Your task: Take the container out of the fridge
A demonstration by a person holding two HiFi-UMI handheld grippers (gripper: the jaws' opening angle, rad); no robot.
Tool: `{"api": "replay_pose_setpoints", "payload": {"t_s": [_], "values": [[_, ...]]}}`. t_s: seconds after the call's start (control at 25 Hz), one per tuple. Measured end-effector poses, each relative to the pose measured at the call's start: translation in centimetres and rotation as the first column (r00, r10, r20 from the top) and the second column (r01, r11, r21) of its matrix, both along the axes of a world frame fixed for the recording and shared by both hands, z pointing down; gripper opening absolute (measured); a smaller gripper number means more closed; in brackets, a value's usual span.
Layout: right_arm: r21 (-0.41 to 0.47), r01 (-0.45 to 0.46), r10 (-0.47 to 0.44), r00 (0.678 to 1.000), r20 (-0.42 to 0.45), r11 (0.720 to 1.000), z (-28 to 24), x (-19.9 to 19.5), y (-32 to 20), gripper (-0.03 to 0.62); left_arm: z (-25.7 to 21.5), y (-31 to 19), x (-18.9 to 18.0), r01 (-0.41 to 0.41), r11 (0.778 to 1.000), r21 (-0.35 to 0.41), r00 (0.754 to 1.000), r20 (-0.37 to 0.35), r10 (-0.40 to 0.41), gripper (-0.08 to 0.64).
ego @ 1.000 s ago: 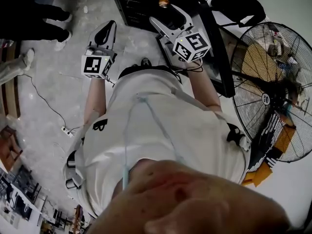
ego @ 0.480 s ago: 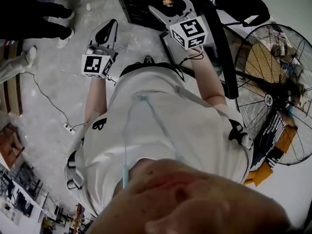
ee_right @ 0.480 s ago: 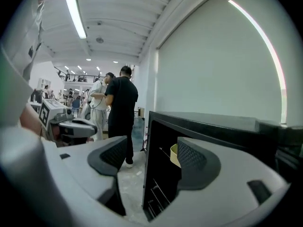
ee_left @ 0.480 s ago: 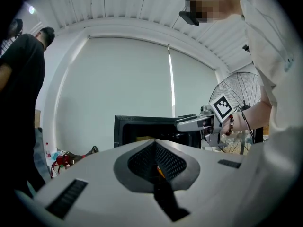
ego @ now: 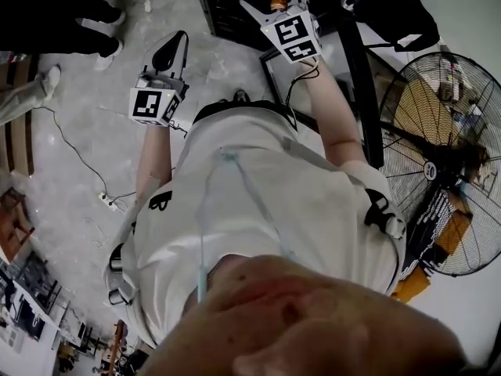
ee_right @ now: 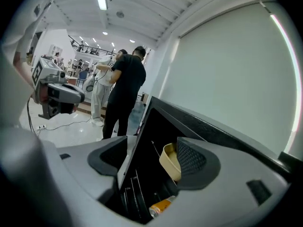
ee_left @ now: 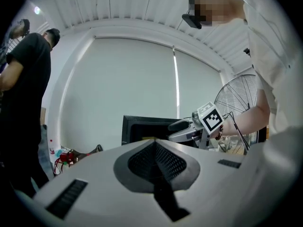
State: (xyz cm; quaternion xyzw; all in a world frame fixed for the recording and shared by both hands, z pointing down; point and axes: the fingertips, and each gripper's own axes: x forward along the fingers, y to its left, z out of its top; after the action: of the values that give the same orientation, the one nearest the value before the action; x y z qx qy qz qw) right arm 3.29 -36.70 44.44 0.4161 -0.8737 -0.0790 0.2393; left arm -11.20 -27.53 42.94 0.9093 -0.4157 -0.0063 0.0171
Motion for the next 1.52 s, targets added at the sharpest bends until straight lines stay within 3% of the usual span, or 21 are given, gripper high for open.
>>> {"api": "replay_pose_setpoints", "payload": {"t_s": [0.24, 0.6, 0.76, 1.08, 1.32, 1.36, 1.44, 1.52], "values": [[-0.008, 0.004, -0.005, 0.994, -0.109, 1.000, 1.5, -0.6, -2.0, 0.318, 0.3, -0.3, -1.4, 0.033, 0.999, -0.016, 0.999, -0.013, -0.033, 0.009], [-0.033, 0.045, -0.053, 0.954, -0.296, 0.998, 4.5, -1.1, -3.5, 0.318, -0.1, -0.6, -2.7, 0.075, 0.997, -0.011, 0.997, -0.028, -0.075, 0.009], [-0.045, 0.032, -0.048, 0.904, -0.424, 0.998, 6.4, -0.6, -4.6, 0.318, 0.2, -0.7, -3.4, 0.096, 0.995, -0.024, 0.995, -0.026, -0.097, 0.009], [-0.033, 0.036, -0.048, 0.770, -0.636, 0.999, 9.2, 0.5, -6.8, 0.316, 0.3, -1.0, -3.6, 0.116, 0.993, -0.034, 0.992, -0.037, -0.118, 0.009], [-0.090, 0.022, -0.077, 0.728, -0.681, 0.996, 10.9, 1.1, -8.0, 0.309, 0.6, -0.7, -3.7, 0.130, 0.990, -0.047, 0.991, -0.034, -0.132, 0.009], [-0.091, 0.016, -0.074, 0.723, -0.687, 0.996, 10.9, 1.2, -8.2, 0.296, 0.7, -0.7, -3.8, 0.133, 0.990, -0.050, 0.990, -0.034, -0.135, 0.009], [-0.078, 0.011, -0.063, 0.713, -0.699, 0.997, 11.0, 1.2, -8.8, 0.206, 0.8, -0.8, -3.9, 0.139, 0.989, -0.056, 0.989, -0.034, -0.141, 0.009], [-0.078, 0.005, -0.060, 0.699, -0.713, 0.997, 11.2, 1.3, -9.3, 0.183, 0.9, -0.9, -4.1, 0.145, 0.988, -0.059, 0.988, -0.037, -0.147, 0.009]]}}
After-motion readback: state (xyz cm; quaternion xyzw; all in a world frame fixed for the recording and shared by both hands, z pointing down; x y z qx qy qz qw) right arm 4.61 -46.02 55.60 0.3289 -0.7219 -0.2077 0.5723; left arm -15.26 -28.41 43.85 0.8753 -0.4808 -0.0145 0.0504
